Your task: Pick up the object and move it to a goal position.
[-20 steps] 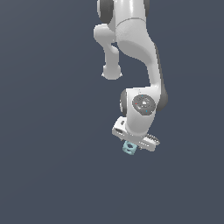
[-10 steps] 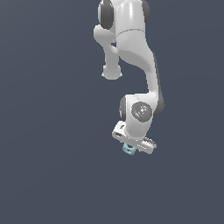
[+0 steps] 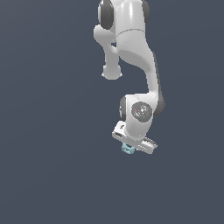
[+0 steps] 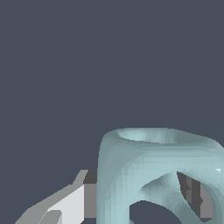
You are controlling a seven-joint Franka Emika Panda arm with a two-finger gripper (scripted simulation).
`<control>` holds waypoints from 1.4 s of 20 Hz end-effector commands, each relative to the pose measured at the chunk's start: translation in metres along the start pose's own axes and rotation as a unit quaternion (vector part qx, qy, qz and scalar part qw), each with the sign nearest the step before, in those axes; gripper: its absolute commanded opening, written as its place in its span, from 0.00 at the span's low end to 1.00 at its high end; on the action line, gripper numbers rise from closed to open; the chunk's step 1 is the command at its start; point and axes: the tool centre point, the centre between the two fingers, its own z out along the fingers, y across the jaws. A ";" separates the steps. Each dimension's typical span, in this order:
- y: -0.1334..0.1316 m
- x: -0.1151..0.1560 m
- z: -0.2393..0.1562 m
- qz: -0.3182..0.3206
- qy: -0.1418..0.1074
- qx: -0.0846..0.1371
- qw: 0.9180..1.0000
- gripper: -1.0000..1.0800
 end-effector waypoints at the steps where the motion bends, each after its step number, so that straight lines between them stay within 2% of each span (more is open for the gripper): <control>1: 0.000 0.000 0.000 0.000 0.000 0.000 1.000 0.00; 8: 0.007 -0.002 -0.004 0.000 0.000 0.000 1.000 0.00; 15: 0.031 -0.008 -0.017 0.000 0.000 0.000 1.000 0.00; 21: 0.068 -0.017 -0.038 0.000 0.000 0.000 1.000 0.00; 28: 0.128 -0.031 -0.072 0.000 0.000 0.001 1.000 0.00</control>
